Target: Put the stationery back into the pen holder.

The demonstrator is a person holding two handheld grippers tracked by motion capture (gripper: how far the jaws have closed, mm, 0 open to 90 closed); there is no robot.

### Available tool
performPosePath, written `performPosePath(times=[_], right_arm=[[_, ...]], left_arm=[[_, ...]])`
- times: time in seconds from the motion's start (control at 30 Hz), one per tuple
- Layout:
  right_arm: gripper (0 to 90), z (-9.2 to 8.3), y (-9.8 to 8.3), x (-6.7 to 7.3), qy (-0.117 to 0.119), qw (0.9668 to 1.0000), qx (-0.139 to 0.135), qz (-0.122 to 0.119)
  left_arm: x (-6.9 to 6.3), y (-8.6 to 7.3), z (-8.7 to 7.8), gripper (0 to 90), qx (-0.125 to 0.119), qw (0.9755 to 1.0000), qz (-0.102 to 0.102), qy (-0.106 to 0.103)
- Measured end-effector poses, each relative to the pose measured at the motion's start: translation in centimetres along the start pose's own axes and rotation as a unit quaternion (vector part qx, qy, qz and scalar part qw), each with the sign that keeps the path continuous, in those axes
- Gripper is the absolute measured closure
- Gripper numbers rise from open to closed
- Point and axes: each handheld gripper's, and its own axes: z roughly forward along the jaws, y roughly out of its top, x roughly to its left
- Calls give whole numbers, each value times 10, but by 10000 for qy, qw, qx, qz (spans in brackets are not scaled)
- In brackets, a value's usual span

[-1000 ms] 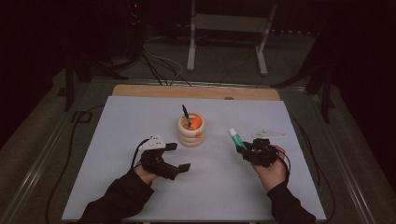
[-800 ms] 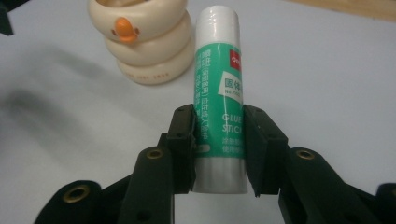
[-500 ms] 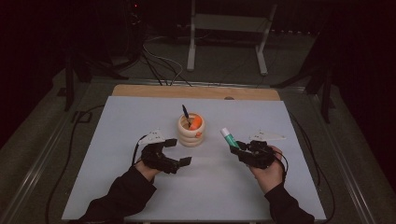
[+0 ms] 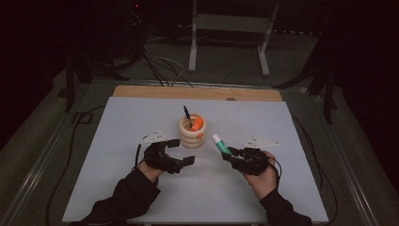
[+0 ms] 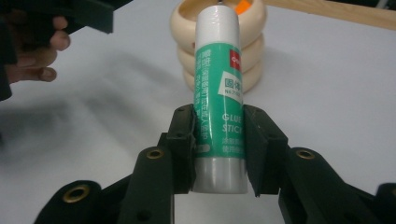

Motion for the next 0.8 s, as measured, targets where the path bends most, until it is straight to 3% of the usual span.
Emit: performPosePath(times=[0.13, 0.37, 0.53, 0.77, 0.8], right_arm=[[659, 2, 0, 6, 83, 9999, -57, -31], [659, 4, 2, 18, 270, 9994, -133, -144], [659, 5, 5, 25, 269, 9992, -190, -204], [659, 8, 10, 33, 425, 9984, -283, -239], [659, 8, 10, 34, 430, 9983, -293, -257]], left_arm=[[1, 1, 1, 13, -105, 9996, -196, -148], [-1, 4, 2, 13, -248, 9994, -208, -136], [-3, 3, 3, 13, -393, 9989, -261, -60], [-2, 4, 5, 13, -374, 9974, -587, -191], [-1, 4, 5, 13, -416, 9964, -675, -316]])
